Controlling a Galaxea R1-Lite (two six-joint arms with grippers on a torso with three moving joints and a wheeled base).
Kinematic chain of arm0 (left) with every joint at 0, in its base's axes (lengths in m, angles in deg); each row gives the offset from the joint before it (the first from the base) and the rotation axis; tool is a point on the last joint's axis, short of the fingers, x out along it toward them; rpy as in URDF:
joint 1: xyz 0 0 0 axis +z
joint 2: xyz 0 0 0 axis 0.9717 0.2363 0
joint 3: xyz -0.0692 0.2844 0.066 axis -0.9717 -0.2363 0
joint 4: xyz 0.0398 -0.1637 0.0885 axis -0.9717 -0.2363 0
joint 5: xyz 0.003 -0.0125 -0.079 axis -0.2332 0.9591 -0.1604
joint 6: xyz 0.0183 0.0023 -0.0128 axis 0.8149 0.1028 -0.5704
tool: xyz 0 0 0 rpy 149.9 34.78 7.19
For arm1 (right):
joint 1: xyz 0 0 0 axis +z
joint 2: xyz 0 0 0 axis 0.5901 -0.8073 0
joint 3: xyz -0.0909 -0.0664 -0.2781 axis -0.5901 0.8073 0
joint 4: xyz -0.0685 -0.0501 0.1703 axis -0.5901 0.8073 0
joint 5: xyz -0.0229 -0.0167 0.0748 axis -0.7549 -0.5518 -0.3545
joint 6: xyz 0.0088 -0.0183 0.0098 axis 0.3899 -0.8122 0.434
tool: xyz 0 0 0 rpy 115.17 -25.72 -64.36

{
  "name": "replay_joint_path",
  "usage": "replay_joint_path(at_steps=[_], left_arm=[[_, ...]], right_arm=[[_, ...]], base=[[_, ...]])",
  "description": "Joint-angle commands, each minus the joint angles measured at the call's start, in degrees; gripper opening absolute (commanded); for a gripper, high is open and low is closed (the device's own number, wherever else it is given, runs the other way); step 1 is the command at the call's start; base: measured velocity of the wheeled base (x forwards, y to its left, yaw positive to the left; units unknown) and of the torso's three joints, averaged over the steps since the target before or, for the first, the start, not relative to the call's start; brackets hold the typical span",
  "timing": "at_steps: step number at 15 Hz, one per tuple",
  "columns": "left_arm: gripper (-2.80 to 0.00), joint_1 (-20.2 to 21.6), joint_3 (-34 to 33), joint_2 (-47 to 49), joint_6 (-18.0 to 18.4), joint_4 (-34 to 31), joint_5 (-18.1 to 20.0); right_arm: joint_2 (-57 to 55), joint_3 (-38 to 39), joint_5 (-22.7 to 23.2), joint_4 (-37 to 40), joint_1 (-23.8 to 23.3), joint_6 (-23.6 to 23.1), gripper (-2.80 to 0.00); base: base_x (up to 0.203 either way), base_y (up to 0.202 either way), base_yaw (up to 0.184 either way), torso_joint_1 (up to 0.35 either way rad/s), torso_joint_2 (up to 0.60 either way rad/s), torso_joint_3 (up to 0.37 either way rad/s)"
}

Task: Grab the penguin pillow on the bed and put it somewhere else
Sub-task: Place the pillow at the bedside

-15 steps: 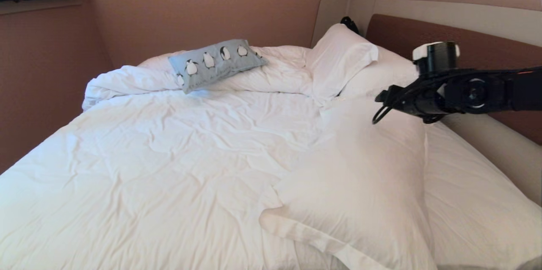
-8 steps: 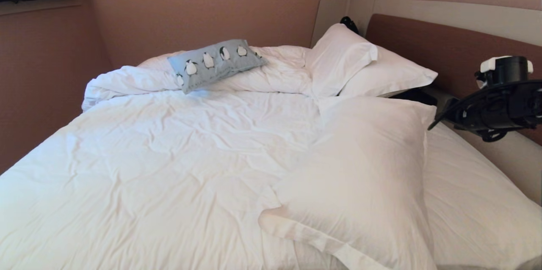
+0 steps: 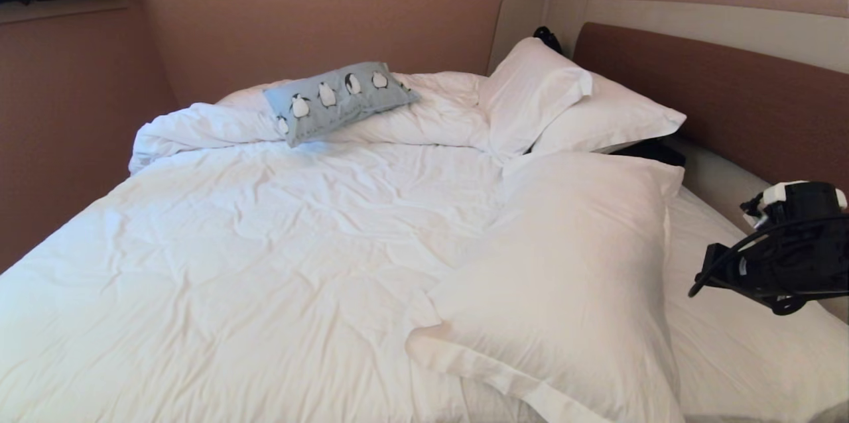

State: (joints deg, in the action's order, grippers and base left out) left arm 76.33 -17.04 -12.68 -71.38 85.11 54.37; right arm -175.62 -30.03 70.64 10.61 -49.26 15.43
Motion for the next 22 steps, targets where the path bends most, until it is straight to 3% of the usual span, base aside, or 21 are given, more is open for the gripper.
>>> replay_joint_path(at_steps=[1,8,9,12,17,22], left_arm=[[-2.80,0.00,0.00,-0.02,-0.04,0.00,-0.02],[-2.80,0.00,0.00,-0.02,-0.04,0.00,-0.02],[-2.80,0.00,0.00,-0.02,-0.04,0.00,-0.02],[-2.80,0.00,0.00,-0.02,-0.04,0.00,-0.02],[-2.80,0.00,0.00,-0.02,-0.04,0.00,-0.02],[-2.80,0.00,0.00,-0.02,-0.04,0.00,-0.02]], right_arm=[[-3.62,2.08,0.34,-10.16,-0.10,-2.92,-2.80],[-11.08,-1.81,-0.54,-11.85,2.71,-3.14,-2.80],[-11.78,-1.99,-1.33,-11.93,2.72,-3.20,0.00],[-14.81,-2.98,-6.58,-11.95,2.63,-4.23,0.00],[-15.04,-1.34,-7.23,-11.95,2.28,-5.29,0.00],[-18.00,-6.56,-8.16,-11.55,4.08,-6.36,0.00]], base=[[0.000,0.000,0.000,0.000,0.00,0.000],[0.000,0.000,0.000,0.000,0.00,0.000],[0.000,0.000,0.000,0.000,0.00,0.000],[0.000,0.000,0.000,0.000,0.00,0.000],[0.000,0.000,0.000,0.000,0.00,0.000],[0.000,0.000,0.000,0.000,0.00,0.000]])
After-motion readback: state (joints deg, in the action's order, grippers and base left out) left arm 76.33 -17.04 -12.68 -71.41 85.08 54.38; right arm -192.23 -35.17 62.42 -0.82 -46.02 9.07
